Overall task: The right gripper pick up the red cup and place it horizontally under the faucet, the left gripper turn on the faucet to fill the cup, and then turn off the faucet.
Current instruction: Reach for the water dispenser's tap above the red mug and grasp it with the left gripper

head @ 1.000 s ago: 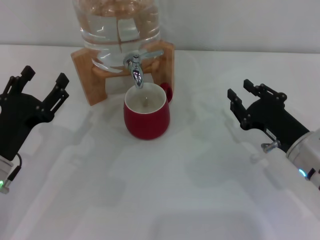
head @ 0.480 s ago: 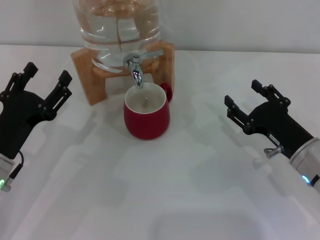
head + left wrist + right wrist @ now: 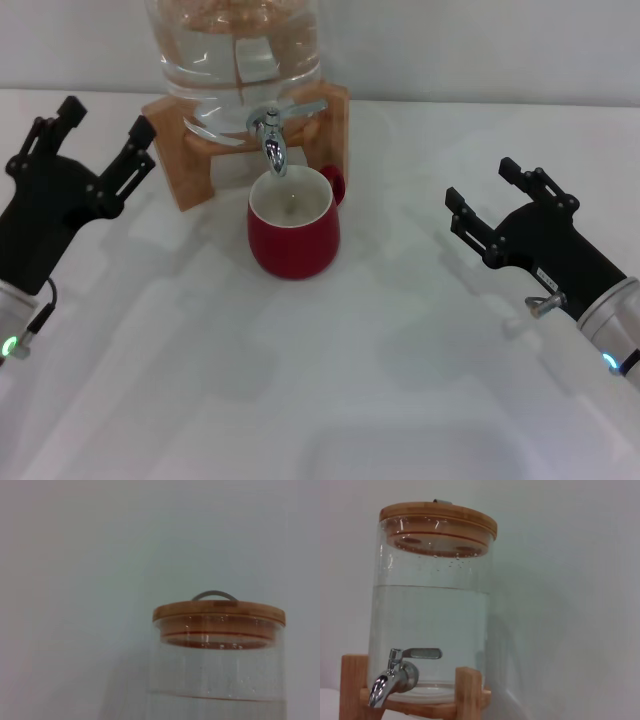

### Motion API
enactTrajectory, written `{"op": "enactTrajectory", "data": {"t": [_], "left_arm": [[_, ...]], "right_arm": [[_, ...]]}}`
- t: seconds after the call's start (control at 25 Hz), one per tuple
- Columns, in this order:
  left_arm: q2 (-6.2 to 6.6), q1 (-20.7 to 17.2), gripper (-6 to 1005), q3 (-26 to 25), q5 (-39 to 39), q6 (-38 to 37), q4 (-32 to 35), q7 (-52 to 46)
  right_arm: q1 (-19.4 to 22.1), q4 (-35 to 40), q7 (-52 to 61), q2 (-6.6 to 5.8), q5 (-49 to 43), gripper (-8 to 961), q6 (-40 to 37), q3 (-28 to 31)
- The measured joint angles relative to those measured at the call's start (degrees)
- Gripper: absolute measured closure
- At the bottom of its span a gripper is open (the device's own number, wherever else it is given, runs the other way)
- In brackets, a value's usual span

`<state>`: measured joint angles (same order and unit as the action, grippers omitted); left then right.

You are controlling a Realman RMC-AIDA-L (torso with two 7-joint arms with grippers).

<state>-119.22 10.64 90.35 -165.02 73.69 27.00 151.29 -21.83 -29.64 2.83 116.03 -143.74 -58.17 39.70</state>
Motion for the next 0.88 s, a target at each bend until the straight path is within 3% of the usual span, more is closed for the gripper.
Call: {"op": "enactTrajectory", "data": {"t": [0.4, 0.68, 0.88], "left_arm": [[0.14, -2.3, 139, -0.3, 9.7, -13.3, 13.6, -8.6], [0.23, -5.7, 140, -0.5, 23.3, -22.7, 26.4, -20.7], [0.35, -7.6, 140, -3.9, 38.9, -25.1, 34.6, -37.1]], "right_arm": [[-0.3, 1.8, 2.8, -0.01, 0.1, 222, 0.2, 0.4], [-0.5, 2.2, 3.3, -0.01, 0.1, 223, 0.1, 0.6], [-0.9, 2.2, 3.3, -0.01, 0.1, 223, 0.3, 0.6]]}}
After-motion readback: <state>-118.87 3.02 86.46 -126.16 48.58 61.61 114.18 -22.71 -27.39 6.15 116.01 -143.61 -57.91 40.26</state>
